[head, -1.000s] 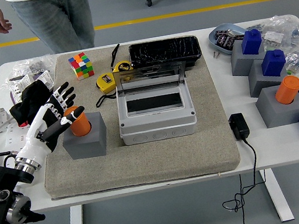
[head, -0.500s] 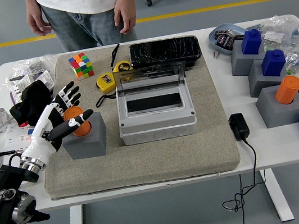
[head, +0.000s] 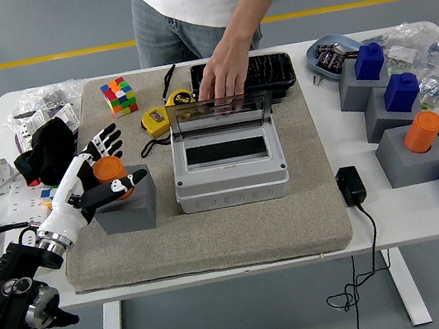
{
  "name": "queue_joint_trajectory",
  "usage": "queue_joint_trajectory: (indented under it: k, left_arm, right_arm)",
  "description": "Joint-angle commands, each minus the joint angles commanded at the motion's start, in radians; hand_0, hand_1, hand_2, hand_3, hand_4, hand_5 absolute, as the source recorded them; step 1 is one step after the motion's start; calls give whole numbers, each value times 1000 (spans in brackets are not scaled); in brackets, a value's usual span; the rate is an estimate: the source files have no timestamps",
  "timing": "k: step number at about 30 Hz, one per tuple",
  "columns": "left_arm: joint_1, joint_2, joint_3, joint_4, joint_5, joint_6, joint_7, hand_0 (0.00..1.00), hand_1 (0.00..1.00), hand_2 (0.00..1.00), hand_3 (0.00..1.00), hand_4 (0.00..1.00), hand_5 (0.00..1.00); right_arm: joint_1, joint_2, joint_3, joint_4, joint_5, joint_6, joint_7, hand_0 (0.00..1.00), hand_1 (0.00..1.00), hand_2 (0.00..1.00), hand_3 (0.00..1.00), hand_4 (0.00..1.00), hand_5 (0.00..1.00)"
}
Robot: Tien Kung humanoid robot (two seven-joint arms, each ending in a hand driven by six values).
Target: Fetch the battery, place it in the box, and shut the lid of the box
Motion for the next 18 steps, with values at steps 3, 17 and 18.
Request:
queue_joint_trajectory:
  k: [3,17,18]
  left_arm:
    - [1,-1,6,3,-4,10,-2,935,944,920,905,998,10]
    - [-6,-4,37,27,-38,62,-21,871,880,790,750,998,23]
    - [-6,-4,39,29,-41,65,-22,871,880,790,750,998,23]
  right_arm:
    - [-1,0,3,-1,-2,-1,-1,835,814,782,814,998,998]
    - [-2,-1,2,0,-3,-4,-3,836,814,780,811,998,998]
    - [-2,-1,3,0,-3,-4,-3,836,814,780,811,998,998]
